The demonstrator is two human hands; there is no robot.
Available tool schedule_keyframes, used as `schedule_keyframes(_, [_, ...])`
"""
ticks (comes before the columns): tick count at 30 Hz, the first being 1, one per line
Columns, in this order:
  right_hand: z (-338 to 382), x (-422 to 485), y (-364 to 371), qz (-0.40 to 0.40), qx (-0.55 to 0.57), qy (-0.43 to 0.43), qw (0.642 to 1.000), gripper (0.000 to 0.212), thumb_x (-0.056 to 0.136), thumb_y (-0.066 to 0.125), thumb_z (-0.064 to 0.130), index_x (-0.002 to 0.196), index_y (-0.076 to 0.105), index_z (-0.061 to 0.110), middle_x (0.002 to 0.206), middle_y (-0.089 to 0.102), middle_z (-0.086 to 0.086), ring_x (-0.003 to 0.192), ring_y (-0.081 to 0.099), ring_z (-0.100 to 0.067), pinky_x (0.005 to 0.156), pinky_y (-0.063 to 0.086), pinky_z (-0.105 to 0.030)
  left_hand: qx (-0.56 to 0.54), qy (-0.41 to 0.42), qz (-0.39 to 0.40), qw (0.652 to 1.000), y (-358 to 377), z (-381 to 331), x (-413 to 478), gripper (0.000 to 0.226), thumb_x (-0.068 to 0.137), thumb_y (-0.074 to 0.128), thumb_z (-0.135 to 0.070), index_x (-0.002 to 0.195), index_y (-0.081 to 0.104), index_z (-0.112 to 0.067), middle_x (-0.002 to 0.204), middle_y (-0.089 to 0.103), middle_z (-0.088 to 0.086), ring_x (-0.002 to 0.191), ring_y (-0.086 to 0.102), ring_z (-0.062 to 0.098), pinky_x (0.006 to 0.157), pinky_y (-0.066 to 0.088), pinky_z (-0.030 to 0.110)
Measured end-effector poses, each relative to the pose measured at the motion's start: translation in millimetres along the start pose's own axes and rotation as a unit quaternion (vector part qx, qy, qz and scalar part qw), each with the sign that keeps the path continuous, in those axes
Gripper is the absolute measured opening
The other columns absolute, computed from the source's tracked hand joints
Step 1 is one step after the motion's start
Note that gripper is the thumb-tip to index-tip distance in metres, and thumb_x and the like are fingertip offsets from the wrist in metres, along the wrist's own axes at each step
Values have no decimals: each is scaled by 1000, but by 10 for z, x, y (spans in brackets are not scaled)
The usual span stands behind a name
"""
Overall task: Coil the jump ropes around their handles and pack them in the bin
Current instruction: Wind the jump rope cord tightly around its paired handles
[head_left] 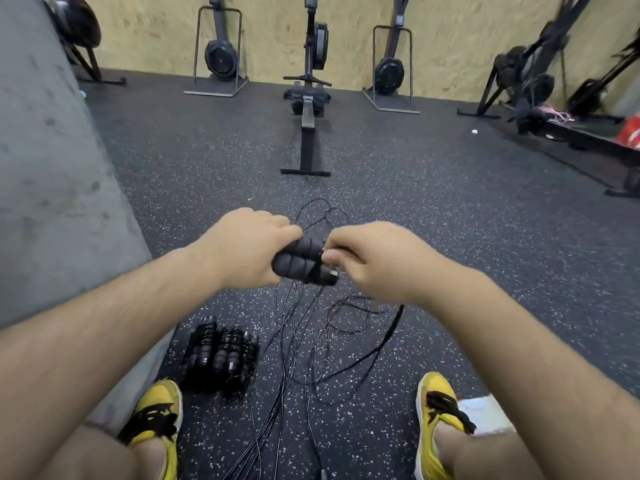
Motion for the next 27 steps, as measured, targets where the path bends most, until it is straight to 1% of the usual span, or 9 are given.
schedule_keyframes(5, [-368,135,-83,-77,101,-20,992,12,97,59,37,93,67,29,81,65,12,78,55,-10,72,45,-31,-116,68,6,991,-173,-224,-56,36,66,63,-47,97,57,-30,85,59,-11,80,60,17,64,44,30])
schedule_keyframes(9, [-687,180,262,-84,262,63,959,18,99,55,17,84,61,26,72,58,12,72,52,-9,66,42,-28,-218,-9,-48,975,-416,-196,-105,36,68,62,-48,98,59,-29,84,58,-13,80,58,13,70,49,34])
schedule_keyframes(11, [-595,172,616,-16,275,105,956,26,97,47,9,82,58,29,78,61,10,78,56,-17,64,47,-29,-201,-59,-87,974,-497,-115,-98,34,70,64,-47,99,58,-30,86,59,-13,82,59,16,69,49,34])
schedule_keyframes(13, [-310,140,862,31,284,110,952,22,102,38,22,90,56,26,88,62,-2,79,58,-24,68,51,-36,-130,-87,-99,983,-468,-26,-72,33,72,66,-45,99,58,-28,89,61,-9,85,63,23,67,48,35])
schedule_keyframes(16, [49,67,971,74,271,114,953,26,106,38,35,91,47,16,94,60,-7,81,55,-25,70,41,-33,-11,-91,-62,994,-263,84,-7,32,70,68,-38,96,59,-21,87,63,-2,81,65,31,65,47,37])
schedule_keyframes(18, [145,3,896,97,222,110,964,32,105,41,38,80,43,17,87,58,-5,73,52,-22,59,36,-33,27,-89,-36,995,-171,153,20,31,68,70,-34,92,58,-20,85,63,0,78,66,32,63,44,36])
schedule_keyframes(21, [156,-79,498,80,176,73,978,32,102,48,38,74,49,21,73,55,3,62,50,-14,52,34,-28,34,-75,6,997,-89,166,31,30,71,68,-37,95,56,-22,91,63,0,86,66,31,67,42,36])
schedule_keyframes(24, [14,-59,63,17,128,36,991,20,97,58,40,87,66,25,75,61,10,64,51,-2,57,36,-27,-1,-20,53,998,13,-5,5,36,75,64,-43,107,56,-28,100,61,-7,97,62,23,73,39,34])
schedule_keyframes(27, [-257,48,-80,-38,148,32,988,14,92,66,41,86,70,29,73,65,15,69,55,-2,64,42,-28,2,58,14,998,-93,-286,-8,37,73,57,-47,106,55,-31,94,57,-9,91,60,22,67,42,35])
Point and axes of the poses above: each hand's wrist, its own x-axis towards the middle knuckle, its own y-axis out of the palm, z = x × y, the point moved 10 cm from there along x, towards the middle knuckle
